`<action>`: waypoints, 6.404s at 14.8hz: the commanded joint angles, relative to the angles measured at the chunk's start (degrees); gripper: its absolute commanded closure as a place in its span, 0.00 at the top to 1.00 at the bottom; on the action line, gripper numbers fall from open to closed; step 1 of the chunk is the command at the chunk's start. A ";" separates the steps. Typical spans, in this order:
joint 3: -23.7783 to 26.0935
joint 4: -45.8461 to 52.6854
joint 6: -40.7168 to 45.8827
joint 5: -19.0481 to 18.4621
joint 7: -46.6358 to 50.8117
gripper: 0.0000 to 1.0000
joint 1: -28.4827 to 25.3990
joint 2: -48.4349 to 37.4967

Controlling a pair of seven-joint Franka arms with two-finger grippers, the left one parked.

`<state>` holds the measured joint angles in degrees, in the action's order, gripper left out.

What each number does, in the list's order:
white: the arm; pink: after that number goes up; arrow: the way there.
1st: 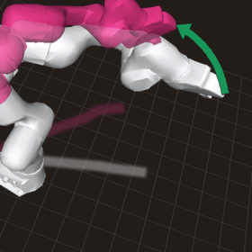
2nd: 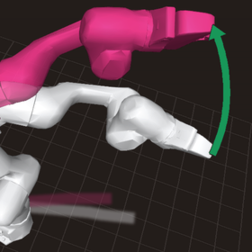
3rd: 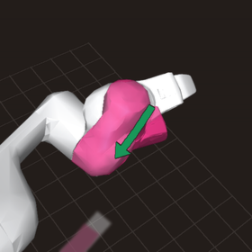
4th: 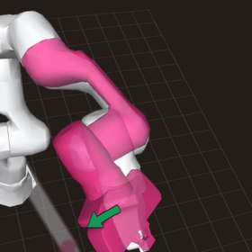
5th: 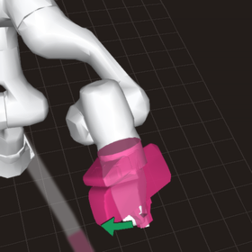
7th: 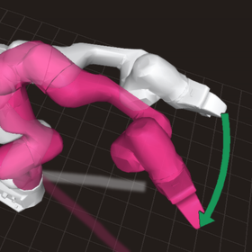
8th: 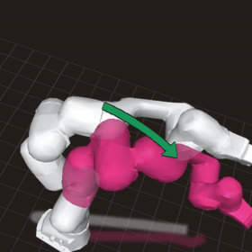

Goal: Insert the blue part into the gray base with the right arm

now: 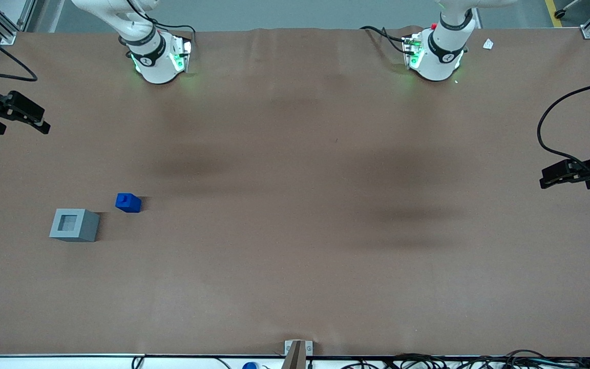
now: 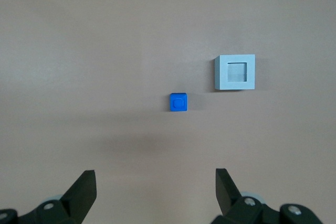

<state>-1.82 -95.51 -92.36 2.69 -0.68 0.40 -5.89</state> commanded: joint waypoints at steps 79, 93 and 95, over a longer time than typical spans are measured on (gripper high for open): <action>0.50 1.30 -24.97 -2.43 -10.39 0.00 13.13 34.01; 0.50 -0.46 -26.47 -2.61 -10.92 0.00 14.10 34.10; 0.42 -0.38 -26.47 -2.69 -10.92 0.00 14.10 34.10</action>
<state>-2.20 -94.51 -118.13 -0.16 -10.63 13.37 29.24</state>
